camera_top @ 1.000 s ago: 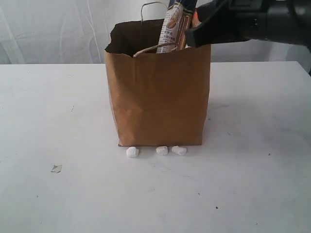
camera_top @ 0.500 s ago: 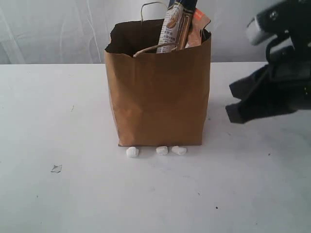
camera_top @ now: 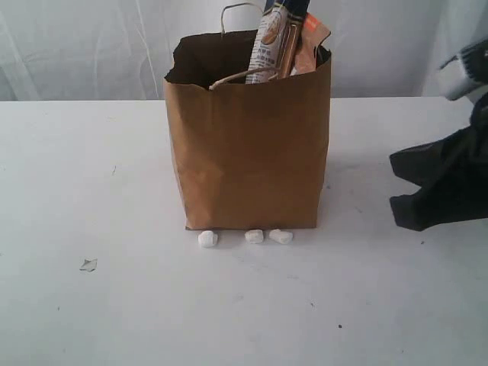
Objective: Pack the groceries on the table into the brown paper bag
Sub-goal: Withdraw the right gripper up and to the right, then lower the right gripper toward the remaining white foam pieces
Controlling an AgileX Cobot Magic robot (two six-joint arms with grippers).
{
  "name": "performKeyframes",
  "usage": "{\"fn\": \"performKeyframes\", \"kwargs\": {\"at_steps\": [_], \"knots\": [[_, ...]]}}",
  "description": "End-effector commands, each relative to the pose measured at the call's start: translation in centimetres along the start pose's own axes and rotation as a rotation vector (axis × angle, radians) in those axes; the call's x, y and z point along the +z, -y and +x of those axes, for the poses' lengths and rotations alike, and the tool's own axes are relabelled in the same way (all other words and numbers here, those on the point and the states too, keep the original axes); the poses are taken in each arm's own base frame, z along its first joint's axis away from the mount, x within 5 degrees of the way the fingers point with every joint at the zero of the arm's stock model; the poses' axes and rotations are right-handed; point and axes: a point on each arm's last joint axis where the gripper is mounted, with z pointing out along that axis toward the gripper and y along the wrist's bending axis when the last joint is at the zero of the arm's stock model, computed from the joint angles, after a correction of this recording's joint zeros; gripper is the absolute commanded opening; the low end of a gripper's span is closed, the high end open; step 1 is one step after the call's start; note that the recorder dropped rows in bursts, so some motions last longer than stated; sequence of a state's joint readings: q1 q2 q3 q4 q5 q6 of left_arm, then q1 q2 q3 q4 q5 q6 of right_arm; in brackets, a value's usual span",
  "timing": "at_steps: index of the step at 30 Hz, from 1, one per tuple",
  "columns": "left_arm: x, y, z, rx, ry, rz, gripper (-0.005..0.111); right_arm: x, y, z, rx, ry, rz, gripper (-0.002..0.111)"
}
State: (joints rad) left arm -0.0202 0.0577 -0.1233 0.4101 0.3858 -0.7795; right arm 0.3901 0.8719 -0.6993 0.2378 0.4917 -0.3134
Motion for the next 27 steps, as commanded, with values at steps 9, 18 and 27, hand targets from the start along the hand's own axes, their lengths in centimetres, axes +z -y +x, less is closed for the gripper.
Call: {"fn": "performKeyframes", "kwargs": {"at_steps": [9, 18, 27], "knots": [[0.0, 0.0, 0.1, -0.006, 0.0, 0.004, 0.0, -5.2, 1.8, 0.1, -0.036, 0.133, 0.278, 0.0], [0.0, 0.0, 0.1, -0.006, 0.0, 0.004, 0.0, -4.5, 2.0, -0.4, -0.036, 0.448, 0.321, 0.0], [0.0, 0.0, 0.1, -0.006, -0.001, 0.003, 0.0, 6.1, 0.5, 3.5, -0.16, 0.237, 0.046, 0.0]]}}
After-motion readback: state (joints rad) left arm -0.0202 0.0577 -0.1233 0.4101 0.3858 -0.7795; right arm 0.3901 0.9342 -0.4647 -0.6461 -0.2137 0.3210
